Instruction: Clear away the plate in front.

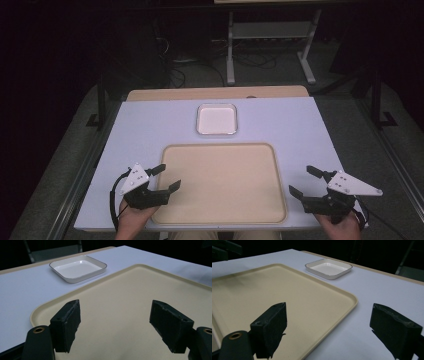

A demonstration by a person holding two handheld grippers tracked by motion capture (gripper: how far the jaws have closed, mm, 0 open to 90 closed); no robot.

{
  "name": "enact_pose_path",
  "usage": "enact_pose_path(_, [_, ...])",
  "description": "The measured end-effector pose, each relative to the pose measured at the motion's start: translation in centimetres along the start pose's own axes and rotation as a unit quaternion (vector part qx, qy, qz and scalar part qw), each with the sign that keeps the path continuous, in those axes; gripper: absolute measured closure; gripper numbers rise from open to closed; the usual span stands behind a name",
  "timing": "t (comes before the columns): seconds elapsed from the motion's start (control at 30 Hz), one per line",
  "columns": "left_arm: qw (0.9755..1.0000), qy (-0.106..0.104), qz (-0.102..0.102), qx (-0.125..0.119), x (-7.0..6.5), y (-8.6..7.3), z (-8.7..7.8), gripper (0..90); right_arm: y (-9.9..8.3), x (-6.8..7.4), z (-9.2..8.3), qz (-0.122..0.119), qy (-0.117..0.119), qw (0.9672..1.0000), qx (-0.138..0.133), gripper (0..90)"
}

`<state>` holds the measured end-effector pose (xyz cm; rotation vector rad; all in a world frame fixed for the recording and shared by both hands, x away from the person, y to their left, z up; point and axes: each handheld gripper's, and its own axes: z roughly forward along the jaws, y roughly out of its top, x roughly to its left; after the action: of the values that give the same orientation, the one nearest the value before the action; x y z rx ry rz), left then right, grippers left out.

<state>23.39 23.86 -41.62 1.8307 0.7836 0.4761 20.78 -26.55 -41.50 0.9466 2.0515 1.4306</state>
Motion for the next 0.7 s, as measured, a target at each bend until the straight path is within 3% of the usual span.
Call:
enact_pose_path(0.4, [1.0000, 0.002, 0.003, 0.004, -0.04, 0.00, 0.27, 23.9, -0.04, -0.03, 0.05, 0.000, 0.002, 1.0000, 0.001, 13.2])
enact_pose_path(0.53, [0.9998, -0.008, -0.017, -0.003, 0.11, -0.01, 0.29, 24.0, -0.04, -0.02, 0.05, 0.001, 0.002, 1.0000, 0.000, 13.2])
enact_pose_path(0.7, [0.9998, -0.007, -0.017, -0.002, 0.21, -0.05, 0.34, 23.9, -0.04, -0.06, 0.08, 0.002, 0.001, 1.0000, 0.002, 13.2])
